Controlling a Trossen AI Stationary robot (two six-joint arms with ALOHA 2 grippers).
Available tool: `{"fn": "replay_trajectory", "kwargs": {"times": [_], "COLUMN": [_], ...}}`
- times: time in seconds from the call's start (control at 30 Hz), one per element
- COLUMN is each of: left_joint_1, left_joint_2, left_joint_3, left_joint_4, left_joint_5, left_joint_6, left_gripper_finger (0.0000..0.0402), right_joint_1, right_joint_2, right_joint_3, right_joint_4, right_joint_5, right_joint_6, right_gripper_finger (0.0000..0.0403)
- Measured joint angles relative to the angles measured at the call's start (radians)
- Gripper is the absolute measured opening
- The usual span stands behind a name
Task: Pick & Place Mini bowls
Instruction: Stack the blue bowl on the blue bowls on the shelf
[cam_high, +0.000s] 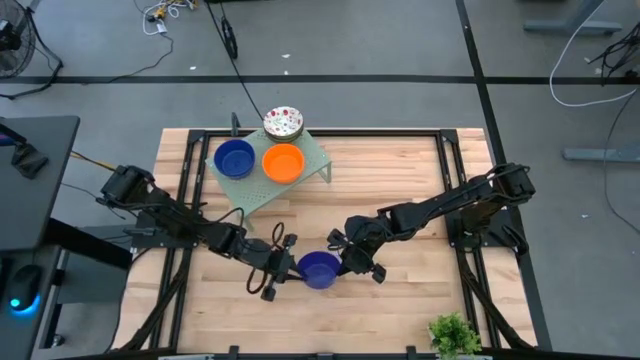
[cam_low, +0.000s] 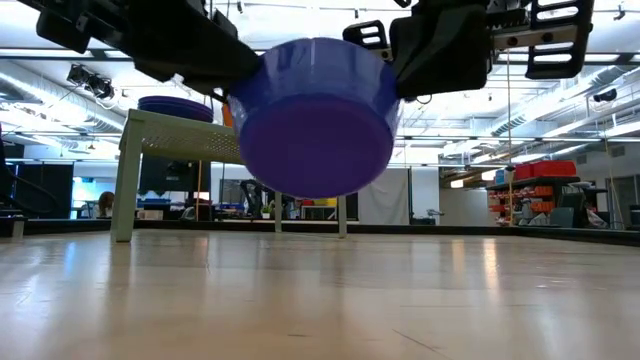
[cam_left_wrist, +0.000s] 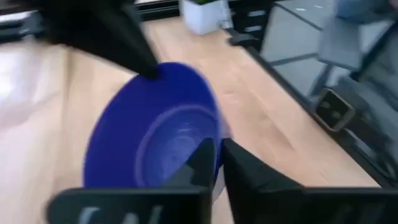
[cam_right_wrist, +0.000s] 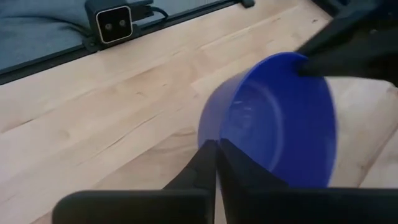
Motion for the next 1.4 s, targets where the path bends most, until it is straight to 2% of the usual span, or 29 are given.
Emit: {"fn": "replay_trajectory", "kwargs": {"times": [0.07,0.27,0.43,0.6,0.7,0.83,0.9,1.03,1.17,1.27,1.4], "left_joint_1": [0.0,-0.009,-0.022,-0.067,-0.115,-0.194,-0.224,-0.241,-0.226,-0.183,-0.111], "left_joint_2": [0.0,0.0,0.0,-0.012,-0.052,-0.066,-0.067,-0.069,-0.07,-0.07,-0.123], "left_joint_3": [0.0,0.0,-0.001,0.045,0.154,0.378,0.509,0.723,0.881,0.943,0.943], "left_joint_4": [0.002,0.001,-0.001,-0.075,-0.289,-0.723,-0.924,-1.306,-1.654,-1.842,-1.963], "left_joint_5": [0.042,0.095,0.046,0.002,-0.106,-0.297,-0.38,-0.489,-0.591,-0.624,-0.658], "left_joint_6": [0.021,0.021,0.013,0.013,0.009,-0.042,-0.087,-0.209,-0.352,-0.435,-0.482], "left_gripper_finger": [0.0012,0.0007,0.0006,0.0005,0.0005,0.0004,0.0005,0.0004,0.0004,0.0007,0.0004], "right_joint_1": [-0.001,-0.002,0.004,0.009,0.011,0.026,0.033,0.039,0.03,0.016,0.004], "right_joint_2": [0.0,0.0,-0.001,-0.061,-0.112,-0.145,-0.145,-0.136,-0.136,-0.136,-0.136], "right_joint_3": [0.0,-0.002,0.0,0.0,0.0,0.0,-0.016,-0.114,-0.216,-0.254,-0.262], "right_joint_4": [0.016,0.16,0.222,0.116,-0.001,-0.131,-0.136,0.009,0.205,0.28,0.319], "right_joint_5": [0.004,-0.004,-0.016,-0.013,-0.012,-0.013,-0.012,-0.011,-0.01,-0.009,0.028], "right_joint_6": [0.008,0.108,0.116,0.138,0.205,0.261,0.265,0.252,0.243,0.242,0.245], "right_gripper_finger": [0.0015,0.0041,0.0088,0.0133,0.0145,0.0145,0.0141,0.0129,0.0119,0.0114,0.0109]}}
